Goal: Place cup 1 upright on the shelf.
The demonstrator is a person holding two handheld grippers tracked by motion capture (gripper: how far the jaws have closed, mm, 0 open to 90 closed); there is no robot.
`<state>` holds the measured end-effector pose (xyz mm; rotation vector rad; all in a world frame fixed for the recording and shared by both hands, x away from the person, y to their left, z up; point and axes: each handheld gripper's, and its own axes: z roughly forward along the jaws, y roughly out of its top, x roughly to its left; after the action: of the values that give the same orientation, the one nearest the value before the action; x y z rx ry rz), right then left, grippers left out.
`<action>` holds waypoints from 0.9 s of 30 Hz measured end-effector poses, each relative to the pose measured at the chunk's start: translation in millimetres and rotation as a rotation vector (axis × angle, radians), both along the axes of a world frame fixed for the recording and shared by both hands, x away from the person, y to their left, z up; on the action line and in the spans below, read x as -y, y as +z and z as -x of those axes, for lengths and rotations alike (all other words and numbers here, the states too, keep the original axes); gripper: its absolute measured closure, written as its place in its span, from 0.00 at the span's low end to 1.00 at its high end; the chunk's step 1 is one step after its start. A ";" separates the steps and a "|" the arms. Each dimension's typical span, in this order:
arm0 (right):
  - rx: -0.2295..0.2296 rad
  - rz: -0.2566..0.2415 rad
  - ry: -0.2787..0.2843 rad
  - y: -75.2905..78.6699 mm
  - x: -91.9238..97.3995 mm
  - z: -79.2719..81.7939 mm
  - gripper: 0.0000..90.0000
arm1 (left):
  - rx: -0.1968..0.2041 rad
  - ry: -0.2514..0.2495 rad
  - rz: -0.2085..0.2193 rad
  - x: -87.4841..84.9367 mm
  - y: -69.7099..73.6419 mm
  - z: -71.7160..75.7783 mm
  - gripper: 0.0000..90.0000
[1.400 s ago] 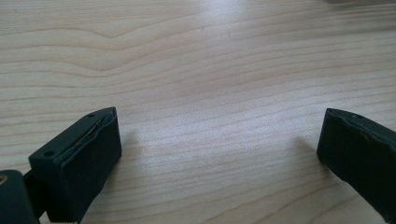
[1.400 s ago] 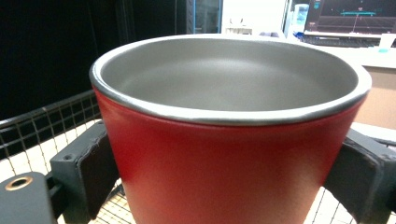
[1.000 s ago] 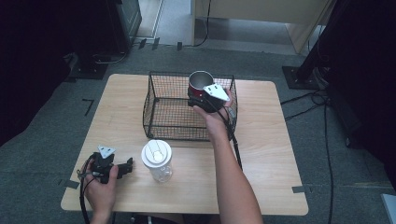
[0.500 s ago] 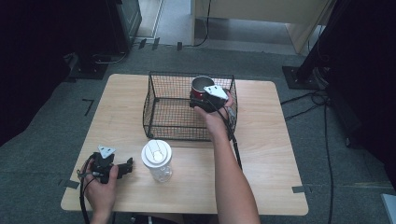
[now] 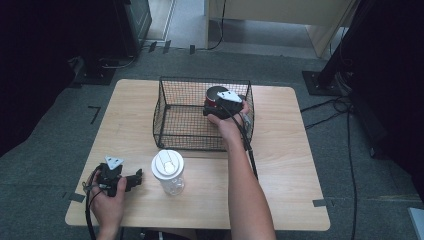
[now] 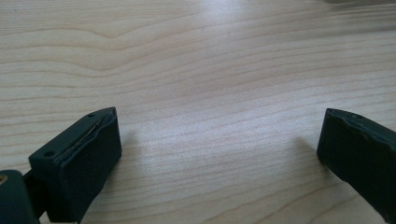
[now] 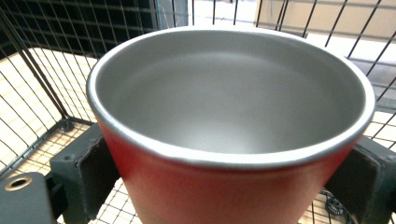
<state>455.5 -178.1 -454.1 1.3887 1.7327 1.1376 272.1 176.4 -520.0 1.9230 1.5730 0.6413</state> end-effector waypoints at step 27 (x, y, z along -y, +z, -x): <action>0.101 0.011 -0.020 11.9 -6.3 6.2 0.00 | 0.000 0.000 0.000 0.0 0.0 0.0 0.00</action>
<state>449.3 -171.8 -442.3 1.3164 1.6476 1.1658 272.1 176.4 -520.0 1.9233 1.5731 0.6413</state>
